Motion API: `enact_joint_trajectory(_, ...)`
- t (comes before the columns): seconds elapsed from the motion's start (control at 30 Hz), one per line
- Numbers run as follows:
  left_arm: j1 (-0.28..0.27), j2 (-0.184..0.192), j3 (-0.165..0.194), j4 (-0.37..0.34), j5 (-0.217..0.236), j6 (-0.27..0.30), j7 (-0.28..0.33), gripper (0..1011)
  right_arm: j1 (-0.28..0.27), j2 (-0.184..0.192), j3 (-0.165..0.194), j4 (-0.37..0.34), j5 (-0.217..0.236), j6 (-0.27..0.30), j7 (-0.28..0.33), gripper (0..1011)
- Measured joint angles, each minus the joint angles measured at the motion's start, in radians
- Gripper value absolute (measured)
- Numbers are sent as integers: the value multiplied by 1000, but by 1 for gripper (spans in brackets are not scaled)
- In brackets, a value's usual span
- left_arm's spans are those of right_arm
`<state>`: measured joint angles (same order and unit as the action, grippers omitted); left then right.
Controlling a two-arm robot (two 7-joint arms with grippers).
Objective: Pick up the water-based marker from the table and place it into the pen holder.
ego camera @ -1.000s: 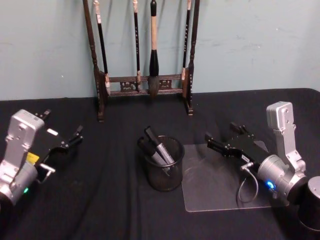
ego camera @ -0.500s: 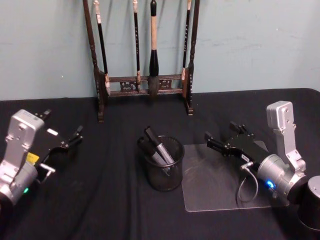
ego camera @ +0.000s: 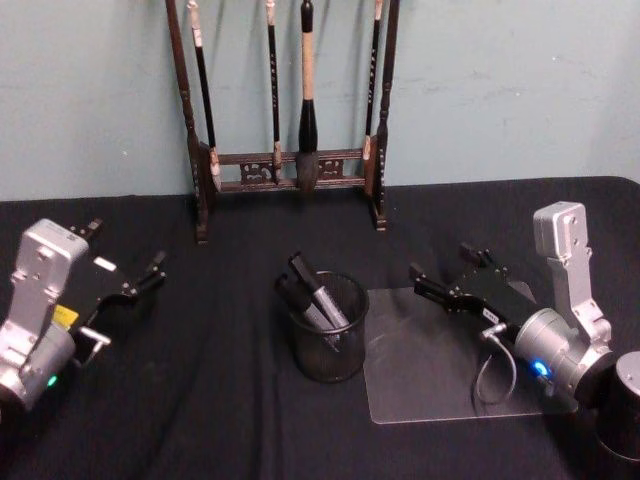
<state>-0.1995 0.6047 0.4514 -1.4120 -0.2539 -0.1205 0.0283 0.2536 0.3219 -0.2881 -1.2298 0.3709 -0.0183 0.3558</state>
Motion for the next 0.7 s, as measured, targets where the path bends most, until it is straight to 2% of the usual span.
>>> enact_joint_trajectory(0.7, 0, 0, 0, 0, 0, 0, 0, 1001, 0, 0, 0, 0, 0, 0, 0, 1002)
